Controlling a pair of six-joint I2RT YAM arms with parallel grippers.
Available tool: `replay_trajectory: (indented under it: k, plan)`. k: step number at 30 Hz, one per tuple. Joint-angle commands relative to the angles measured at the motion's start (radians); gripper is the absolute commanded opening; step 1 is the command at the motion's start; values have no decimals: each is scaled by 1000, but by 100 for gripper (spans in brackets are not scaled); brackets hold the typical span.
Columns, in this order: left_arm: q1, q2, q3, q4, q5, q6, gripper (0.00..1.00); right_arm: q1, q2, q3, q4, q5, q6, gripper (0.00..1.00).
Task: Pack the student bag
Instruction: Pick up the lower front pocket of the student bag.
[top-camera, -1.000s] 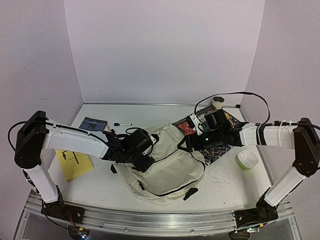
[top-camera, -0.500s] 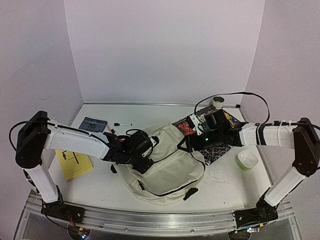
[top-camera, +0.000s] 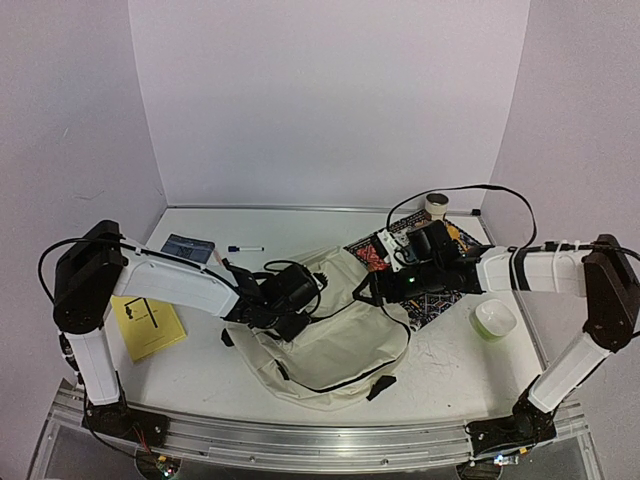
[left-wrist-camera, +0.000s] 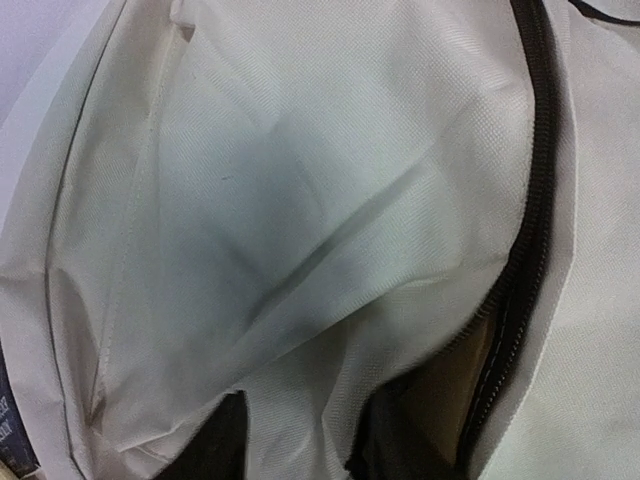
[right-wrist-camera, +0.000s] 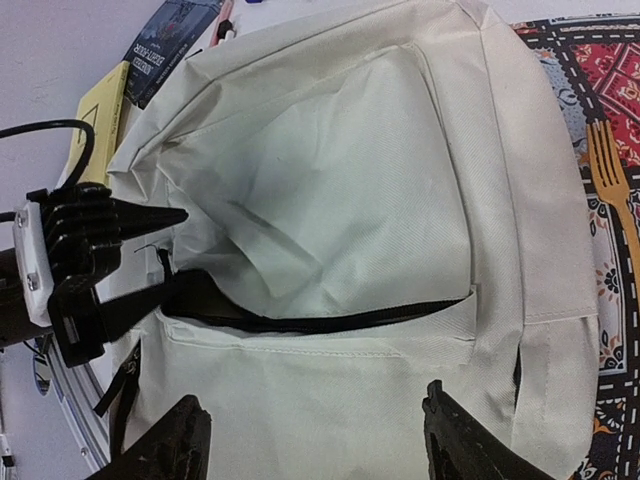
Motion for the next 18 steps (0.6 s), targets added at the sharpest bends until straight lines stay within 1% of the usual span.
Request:
replay_trajectory:
  k: [1, 3, 5, 8, 12, 18]
  plan:
    - [2, -68, -5, 42, -65, -66, 19, 11, 20, 40, 10, -8, 16, 73]
    - [2, -95, -26, 58, -60, -88, 7, 16, 28, 48, 14, -10, 19, 73]
    - [2, -111, -42, 74, -50, -104, 1, 21, 39, 60, 17, -11, 21, 73]
    - [2, -135, -61, 94, -43, -143, 0, 29, 55, 78, 22, -17, 25, 73]
    - [2, -173, -103, 160, -17, -212, 0, 48, 75, 102, 38, -26, 37, 73]
    - [2, -211, -146, 236, 8, -280, 0, 67, 107, 119, 93, -54, 77, 72]
